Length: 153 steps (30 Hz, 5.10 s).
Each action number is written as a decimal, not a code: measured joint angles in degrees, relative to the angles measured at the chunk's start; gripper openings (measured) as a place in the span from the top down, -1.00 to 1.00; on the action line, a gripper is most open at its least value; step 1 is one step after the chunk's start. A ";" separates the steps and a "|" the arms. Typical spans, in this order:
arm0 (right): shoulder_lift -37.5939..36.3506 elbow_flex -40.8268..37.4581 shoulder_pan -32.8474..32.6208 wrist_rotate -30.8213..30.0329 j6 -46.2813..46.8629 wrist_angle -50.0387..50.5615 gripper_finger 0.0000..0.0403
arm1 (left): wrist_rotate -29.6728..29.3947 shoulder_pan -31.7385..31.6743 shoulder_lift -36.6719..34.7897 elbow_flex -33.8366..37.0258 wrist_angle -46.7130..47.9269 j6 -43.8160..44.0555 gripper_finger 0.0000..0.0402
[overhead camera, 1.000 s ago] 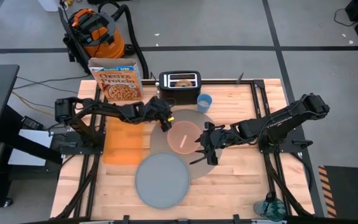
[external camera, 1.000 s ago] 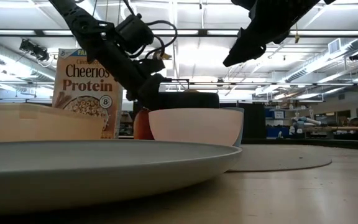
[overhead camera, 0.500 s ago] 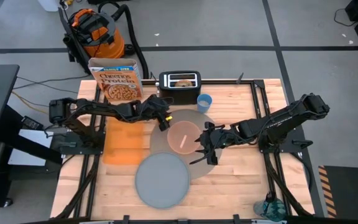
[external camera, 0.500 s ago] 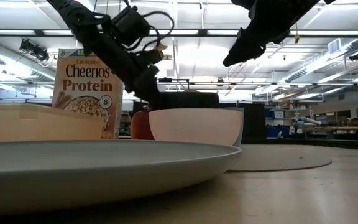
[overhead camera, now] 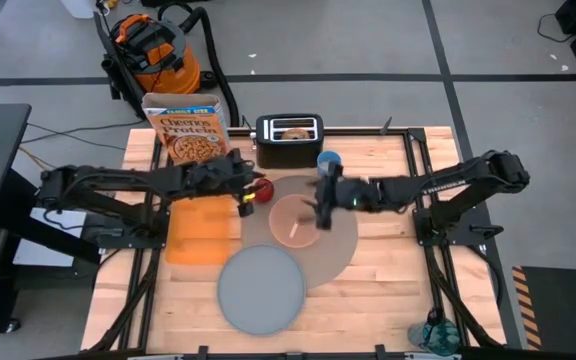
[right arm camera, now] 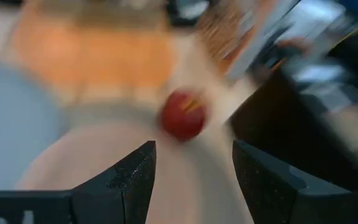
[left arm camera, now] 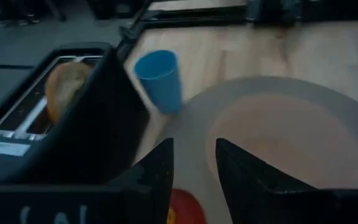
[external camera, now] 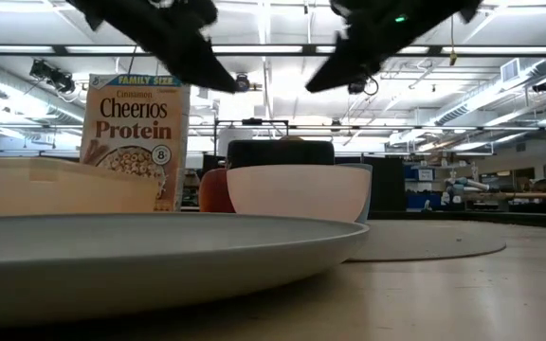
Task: Arrange a breakfast setting
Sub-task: Put the bagel on the blue plate, then put the black spoon on the gray table mat to the right side of the orange bowl
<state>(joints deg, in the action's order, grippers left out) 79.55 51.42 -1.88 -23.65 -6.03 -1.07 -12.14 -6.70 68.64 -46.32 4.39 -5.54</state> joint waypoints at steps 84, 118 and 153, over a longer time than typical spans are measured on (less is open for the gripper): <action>8.40 29.92 16.90 38.12 -8.88 12.86 0.84 | -1.26 7.12 -17.81 20.61 -8.90 -1.60 0.36; 42.36 21.70 -14.44 23.18 42.53 -24.79 0.84 | -1.90 8.46 -29.20 20.54 -13.69 -1.11 0.36; 21.12 21.57 -17.36 6.27 12.25 7.46 0.13 | -1.90 8.61 -29.31 20.54 -11.64 0.44 0.36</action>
<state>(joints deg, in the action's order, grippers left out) 100.67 72.99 -19.24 -17.37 6.22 6.39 -14.04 1.91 39.33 -25.78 -7.25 -5.10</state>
